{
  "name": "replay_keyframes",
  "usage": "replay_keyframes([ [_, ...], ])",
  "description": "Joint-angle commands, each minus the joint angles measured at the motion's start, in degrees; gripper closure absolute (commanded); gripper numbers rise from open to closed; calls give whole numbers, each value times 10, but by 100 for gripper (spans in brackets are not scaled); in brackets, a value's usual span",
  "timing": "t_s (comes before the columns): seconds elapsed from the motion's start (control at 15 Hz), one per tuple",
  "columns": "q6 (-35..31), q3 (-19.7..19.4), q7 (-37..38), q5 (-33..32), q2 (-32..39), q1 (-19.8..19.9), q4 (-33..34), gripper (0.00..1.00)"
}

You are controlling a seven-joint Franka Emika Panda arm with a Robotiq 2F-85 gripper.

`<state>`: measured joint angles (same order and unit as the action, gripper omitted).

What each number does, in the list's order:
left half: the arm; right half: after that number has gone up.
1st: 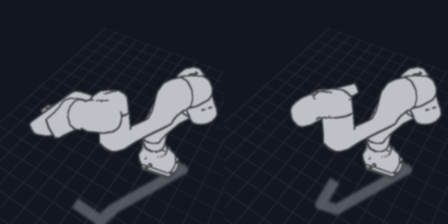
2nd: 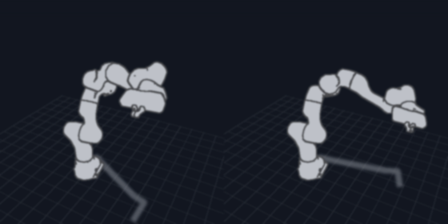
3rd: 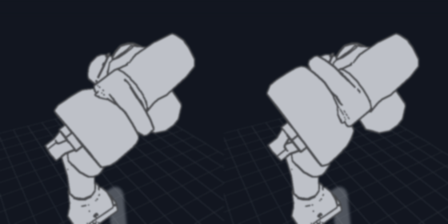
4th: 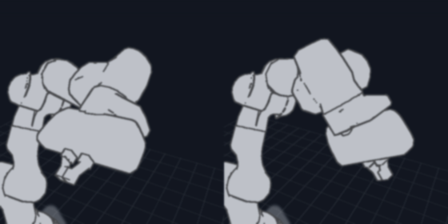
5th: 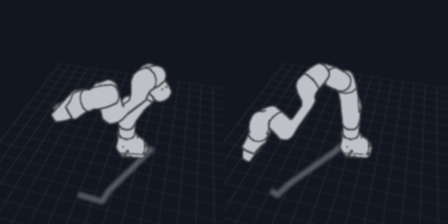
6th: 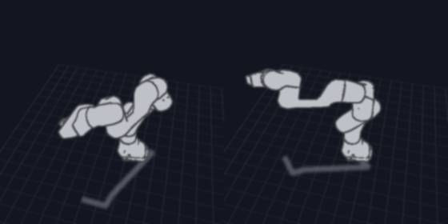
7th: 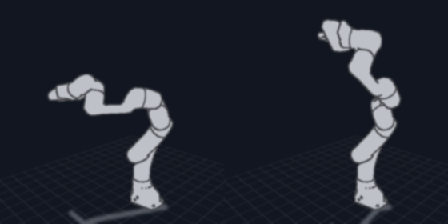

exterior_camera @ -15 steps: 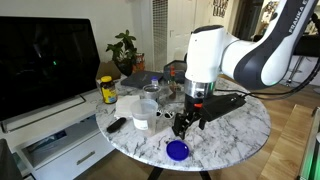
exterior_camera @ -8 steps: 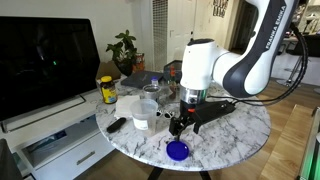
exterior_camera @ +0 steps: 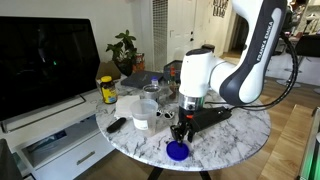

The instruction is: Lift the blue lid and put on the torch

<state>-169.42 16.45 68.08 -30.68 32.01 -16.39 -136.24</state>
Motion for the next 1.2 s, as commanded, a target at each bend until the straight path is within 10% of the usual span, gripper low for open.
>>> replay_keyframes([
  [0.0,-16,-17,0,-16,13,-17,7,79],
  [0.33,-13,-26,-1,-17,19,-26,13,94],
  [1.13,-11,-35,1,-16,1,-38,2,60],
])
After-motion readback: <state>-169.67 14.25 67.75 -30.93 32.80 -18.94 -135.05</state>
